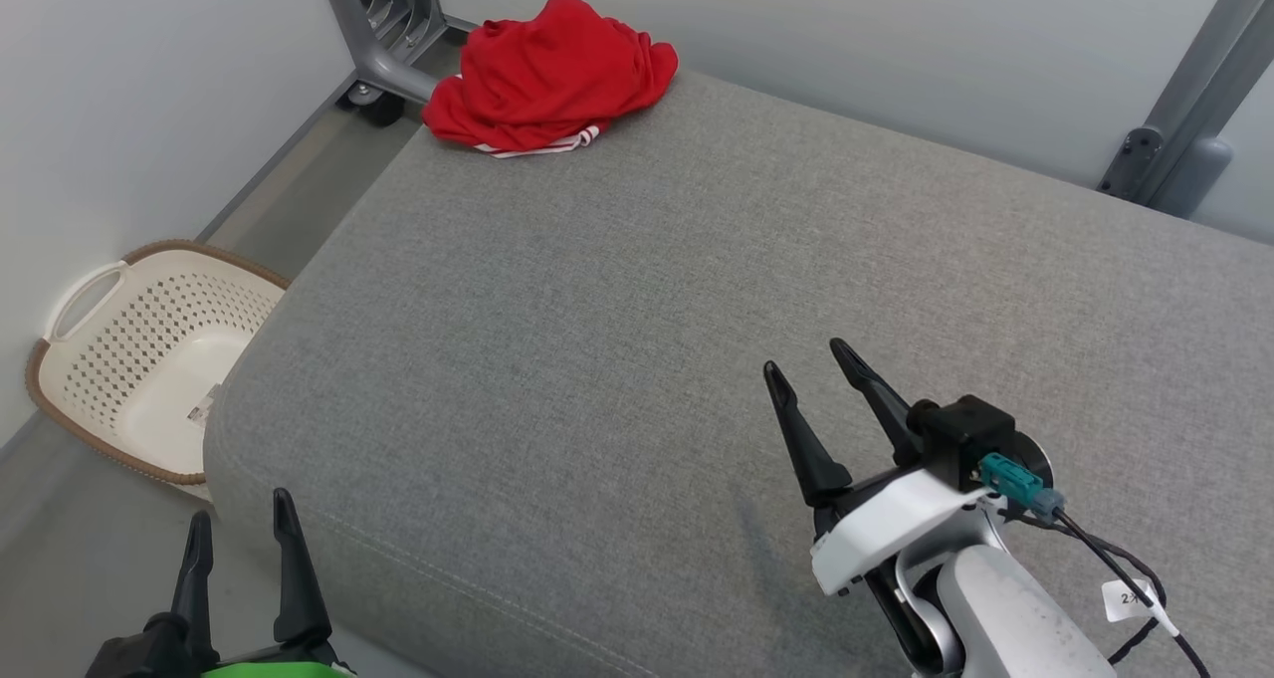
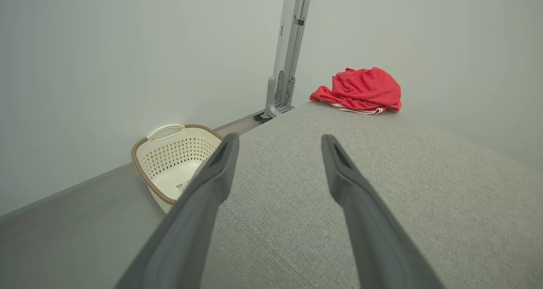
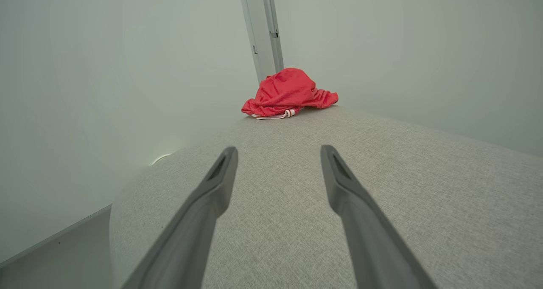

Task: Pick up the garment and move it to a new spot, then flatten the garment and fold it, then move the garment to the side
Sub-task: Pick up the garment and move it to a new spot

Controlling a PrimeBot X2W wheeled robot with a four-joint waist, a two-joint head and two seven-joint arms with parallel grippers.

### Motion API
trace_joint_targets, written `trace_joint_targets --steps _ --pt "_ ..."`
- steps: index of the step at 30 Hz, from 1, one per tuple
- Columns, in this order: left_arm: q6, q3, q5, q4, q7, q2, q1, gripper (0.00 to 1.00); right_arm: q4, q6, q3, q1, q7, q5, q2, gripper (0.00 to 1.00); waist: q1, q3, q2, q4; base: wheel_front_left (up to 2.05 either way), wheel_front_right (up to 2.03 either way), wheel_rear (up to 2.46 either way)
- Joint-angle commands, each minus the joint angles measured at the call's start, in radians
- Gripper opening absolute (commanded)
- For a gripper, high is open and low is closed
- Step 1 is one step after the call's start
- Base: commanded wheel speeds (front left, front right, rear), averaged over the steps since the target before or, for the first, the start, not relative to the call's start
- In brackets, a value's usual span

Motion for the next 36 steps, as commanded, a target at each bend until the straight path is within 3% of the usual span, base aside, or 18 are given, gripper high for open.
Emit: trace_joint_targets --steps 1,6,9,14,21,25,31,36 --pt "-0.006 0.001 -0.007 0.001 0.0 -0.002 -0.01 1.0 -0.005 -0.001 -0.01 -0.013 0.004 -0.013 -0.005 1.0 0.0 0.03 0.0 0.003 0.0 0.0 0.0" --pt "-0.021 -0.011 -0.009 0.029 0.0 -0.004 -0.087 1.0 -0.047 -0.001 -0.072 -0.008 0.033 -0.072 -0.005 1.0 0.0 0.105 0.0 0.008 0.0 0.0 0.0" --pt "-0.039 -0.016 0.005 0.065 0.0 0.024 -0.185 1.0 -0.103 -0.001 -0.129 -0.013 0.063 -0.127 -0.006 1.0 0.0 0.164 0.0 0.004 0.0 0.0 0.0" --pt "-0.061 -0.003 0.025 0.104 0.023 0.105 -0.416 1.0 -0.22 -0.001 -0.147 -0.075 0.131 -0.202 -0.013 1.0 0.0 0.297 0.0 -0.089 0.0 0.0 0.0" --pt "-0.126 -0.06 0.099 0.211 0.164 0.281 -0.805 1.0 -0.366 -0.001 -0.14 -0.16 0.202 -0.245 -0.057 1.0 0.0 0.465 0.0 -0.234 0.0 0.0 0.0" --pt "-0.145 -0.069 0.058 0.298 0.244 0.315 -0.992 1.0 -0.444 -0.001 -0.158 -0.181 0.219 -0.255 -0.067 1.0 0.0 0.537 0.0 -0.3 0.0 0.0 0.0" --pt "-0.16 -0.1 0.029 0.463 0.329 0.397 -1.158 1.0 -0.55 -0.001 -0.142 -0.205 0.232 -0.262 -0.052 1.0 0.0 0.615 0.0 -0.403 0.0 0.0 0.0" --pt "-0.164 -0.159 0.019 0.591 0.371 0.466 -1.229 1.0 -0.628 -0.001 -0.139 -0.203 0.253 -0.281 -0.047 1.0 0.0 0.665 0.0 -0.45 0.0 0.0 0.0"
